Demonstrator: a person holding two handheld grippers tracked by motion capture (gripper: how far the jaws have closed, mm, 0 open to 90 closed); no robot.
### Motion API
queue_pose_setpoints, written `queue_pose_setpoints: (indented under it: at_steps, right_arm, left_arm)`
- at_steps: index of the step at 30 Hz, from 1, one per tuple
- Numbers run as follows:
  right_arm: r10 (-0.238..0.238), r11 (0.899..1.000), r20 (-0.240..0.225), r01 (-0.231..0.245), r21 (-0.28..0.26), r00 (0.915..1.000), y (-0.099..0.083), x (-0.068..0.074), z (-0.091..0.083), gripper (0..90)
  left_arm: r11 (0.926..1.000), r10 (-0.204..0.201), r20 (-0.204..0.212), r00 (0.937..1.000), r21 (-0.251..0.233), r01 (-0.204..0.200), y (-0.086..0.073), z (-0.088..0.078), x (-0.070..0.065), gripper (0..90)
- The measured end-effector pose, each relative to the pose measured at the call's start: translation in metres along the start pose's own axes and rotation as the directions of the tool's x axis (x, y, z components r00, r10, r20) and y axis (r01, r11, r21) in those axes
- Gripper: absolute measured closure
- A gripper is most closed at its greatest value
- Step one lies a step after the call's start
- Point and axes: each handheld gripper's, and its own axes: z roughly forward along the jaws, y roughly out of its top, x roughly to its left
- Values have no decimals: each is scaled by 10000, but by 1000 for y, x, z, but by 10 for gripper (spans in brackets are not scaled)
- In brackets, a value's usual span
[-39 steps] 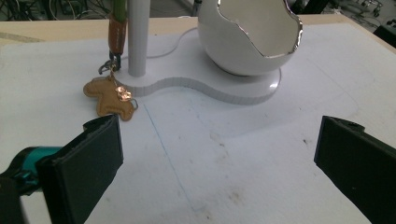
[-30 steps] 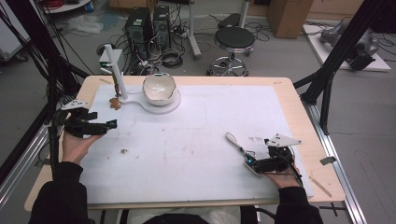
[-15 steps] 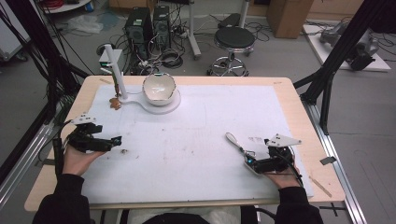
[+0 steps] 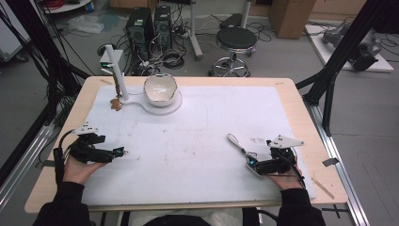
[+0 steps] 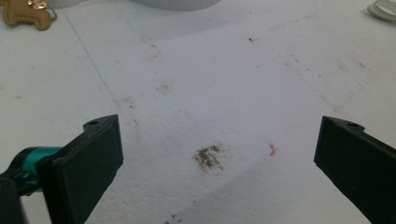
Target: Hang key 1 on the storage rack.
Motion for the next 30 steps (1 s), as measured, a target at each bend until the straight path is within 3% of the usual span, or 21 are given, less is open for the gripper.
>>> queue_pose_setpoints:
  at_steps: [7,10,22,30]
  right_arm:
    - [-38,10000,14,38,2,10000,0,0,0,8]
    - [-9,10000,13,9,21,10000,0,0,0,8]
    - [-11,10000,25,11,60,10000,0,0,1,8]
    - [115,9999,19,-115,-97,9999,1,-1,-1,8]
  left_arm:
    - [9999,112,176,9998,54,-113,-5,-2,-7,17]
    - [10000,-25,422,9991,24,24,-10,-3,-7,17]
    - [9998,169,328,9993,43,-170,-32,-14,-16,17]
    - [9991,395,352,9986,108,-399,-35,-10,-21,17]
